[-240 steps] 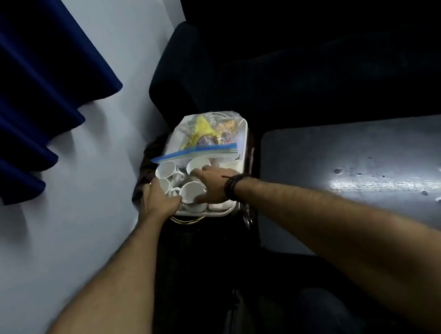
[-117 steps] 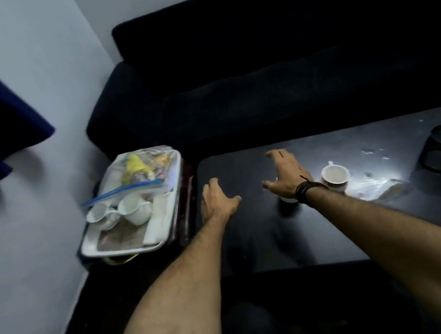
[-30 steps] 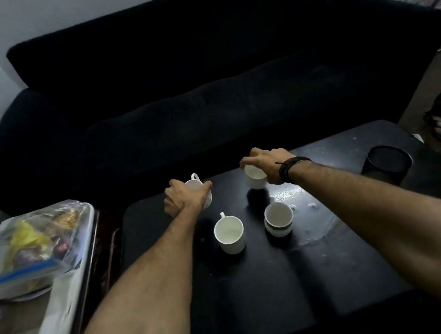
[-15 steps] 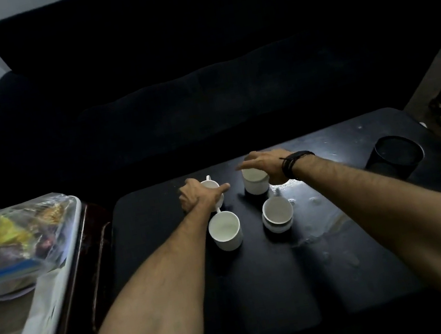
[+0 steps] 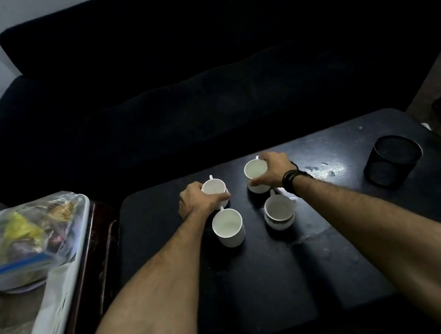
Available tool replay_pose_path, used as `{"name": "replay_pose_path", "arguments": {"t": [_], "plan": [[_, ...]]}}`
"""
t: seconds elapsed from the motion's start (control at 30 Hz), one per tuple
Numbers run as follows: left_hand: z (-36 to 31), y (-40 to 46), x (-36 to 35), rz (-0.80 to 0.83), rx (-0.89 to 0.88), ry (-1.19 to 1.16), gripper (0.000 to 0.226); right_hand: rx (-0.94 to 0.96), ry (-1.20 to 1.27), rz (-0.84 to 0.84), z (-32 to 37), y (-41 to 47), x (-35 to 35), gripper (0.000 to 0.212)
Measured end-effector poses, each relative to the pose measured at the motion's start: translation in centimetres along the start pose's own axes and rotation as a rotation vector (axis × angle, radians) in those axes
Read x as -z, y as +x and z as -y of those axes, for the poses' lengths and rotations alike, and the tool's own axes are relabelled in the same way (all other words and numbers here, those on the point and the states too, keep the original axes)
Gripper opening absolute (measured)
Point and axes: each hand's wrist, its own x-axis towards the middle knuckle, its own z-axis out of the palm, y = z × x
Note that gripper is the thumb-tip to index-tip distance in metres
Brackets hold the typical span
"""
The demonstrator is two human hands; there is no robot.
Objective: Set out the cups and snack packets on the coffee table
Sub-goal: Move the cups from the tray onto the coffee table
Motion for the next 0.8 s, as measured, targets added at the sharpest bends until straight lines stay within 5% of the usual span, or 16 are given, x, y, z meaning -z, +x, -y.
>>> {"name": "replay_pose_path", "arguments": {"t": [0.6, 0.8], "plan": [[0.3, 0.3, -1.7, -0.059, -0.019, 0.049, 0.077, 0.043, 0.054, 0.102, -1.0, 0.0, 0.4, 0.071], [1.0, -0.2, -1.4, -0.060, -0.034, 0.040, 0.092, 0.107, -0.015, 0.021, -0.1, -1.0, 0.8, 0.100]]}}
